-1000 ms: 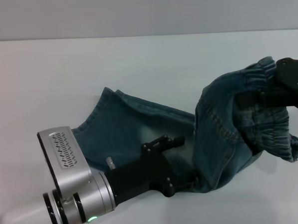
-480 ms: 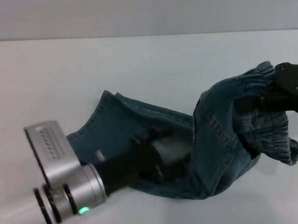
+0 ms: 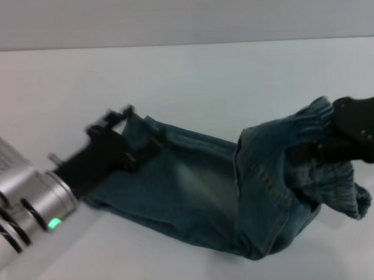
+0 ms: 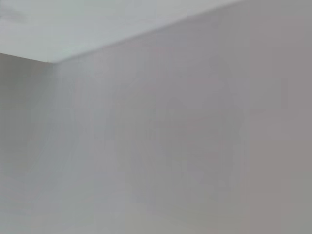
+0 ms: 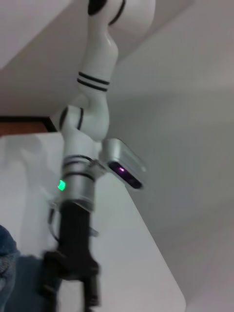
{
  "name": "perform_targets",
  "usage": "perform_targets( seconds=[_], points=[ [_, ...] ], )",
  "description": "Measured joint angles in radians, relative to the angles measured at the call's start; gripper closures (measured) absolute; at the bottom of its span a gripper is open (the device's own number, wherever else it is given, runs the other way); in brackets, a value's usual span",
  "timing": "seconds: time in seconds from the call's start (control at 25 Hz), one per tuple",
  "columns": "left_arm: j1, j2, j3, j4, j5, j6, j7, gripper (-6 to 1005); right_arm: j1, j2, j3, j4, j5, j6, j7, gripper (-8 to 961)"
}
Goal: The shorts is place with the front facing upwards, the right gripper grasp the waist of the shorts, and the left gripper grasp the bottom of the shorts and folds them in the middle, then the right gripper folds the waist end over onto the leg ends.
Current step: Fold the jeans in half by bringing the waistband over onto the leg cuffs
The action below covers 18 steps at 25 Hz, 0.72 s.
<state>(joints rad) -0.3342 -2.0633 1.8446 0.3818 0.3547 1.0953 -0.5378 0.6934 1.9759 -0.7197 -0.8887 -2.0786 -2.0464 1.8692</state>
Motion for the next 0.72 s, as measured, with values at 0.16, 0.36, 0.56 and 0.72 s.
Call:
perform_targets(
  seconds=[0.16,0.36,0.56,0.72],
  points=[
    [0.015,-0.001,-0.144,-0.004,-0.001,0.007,0.024,203,0.013,0.01,-0.046,0.041,0.0,0.026,-0.016,880],
    [0.038,0.0,-0.255,-0.006,0.0,0.036,0.025,203,0.026,0.044,-0.127,0.049,-0.001,0.115,-0.021,880],
    [0.054,0.0,-0.296,-0.011,0.0,0.051,0.027,203,0.044,0.082,-0.177,0.05,-0.001,0.191,-0.034,879],
    [0.05,-0.001,-0.297,-0.036,0.0,0.059,0.054,203,0.058,0.096,-0.2,0.055,0.033,0.237,-0.041,879]
  ],
)
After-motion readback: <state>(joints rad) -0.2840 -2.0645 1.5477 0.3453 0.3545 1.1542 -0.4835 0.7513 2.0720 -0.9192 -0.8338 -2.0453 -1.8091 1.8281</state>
